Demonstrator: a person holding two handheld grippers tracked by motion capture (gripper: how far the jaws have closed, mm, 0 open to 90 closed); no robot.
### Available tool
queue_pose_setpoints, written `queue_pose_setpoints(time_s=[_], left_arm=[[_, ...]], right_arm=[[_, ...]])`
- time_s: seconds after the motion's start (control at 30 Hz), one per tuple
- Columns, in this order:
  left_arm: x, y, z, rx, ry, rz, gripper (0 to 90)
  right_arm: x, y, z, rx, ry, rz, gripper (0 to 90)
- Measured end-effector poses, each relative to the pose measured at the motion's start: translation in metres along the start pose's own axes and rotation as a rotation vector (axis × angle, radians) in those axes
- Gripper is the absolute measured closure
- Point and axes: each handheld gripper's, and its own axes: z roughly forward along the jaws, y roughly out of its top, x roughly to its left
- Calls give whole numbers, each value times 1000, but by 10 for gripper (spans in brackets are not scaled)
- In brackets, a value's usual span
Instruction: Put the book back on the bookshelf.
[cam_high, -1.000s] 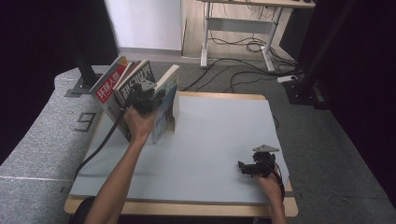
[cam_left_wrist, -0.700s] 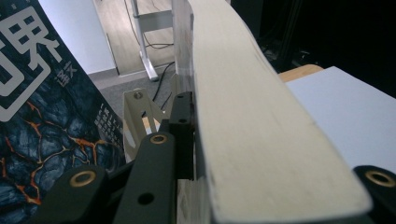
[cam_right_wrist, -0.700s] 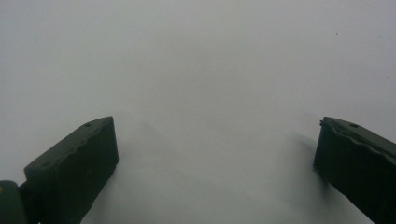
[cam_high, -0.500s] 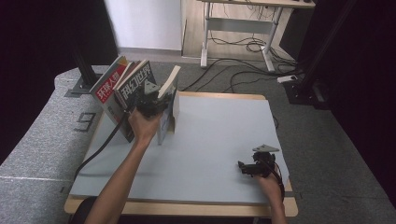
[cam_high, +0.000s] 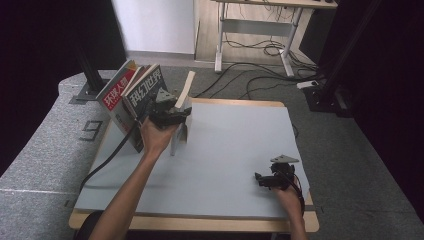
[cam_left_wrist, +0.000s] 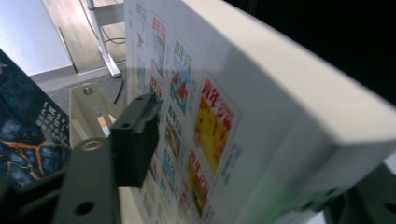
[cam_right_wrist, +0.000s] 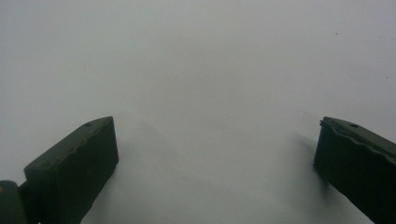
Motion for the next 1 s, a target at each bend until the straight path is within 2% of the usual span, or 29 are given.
queue_pose_setpoints(time_s=[0.13,0.3,0.67,1.0], left_arm=[[0,0,2,21,-40,-21,232],[-3,-1,1,38,-60,-9,153],[-8,-4,-7,43,-96,38,61],[-15,-5,-21,38,-152,40,7]], right_arm=[[0,0,0,0,0,0,0],[0,0,0,0,0,1,0],[0,0,0,0,0,0,0],[0,0,0,0,-1,0,0]])
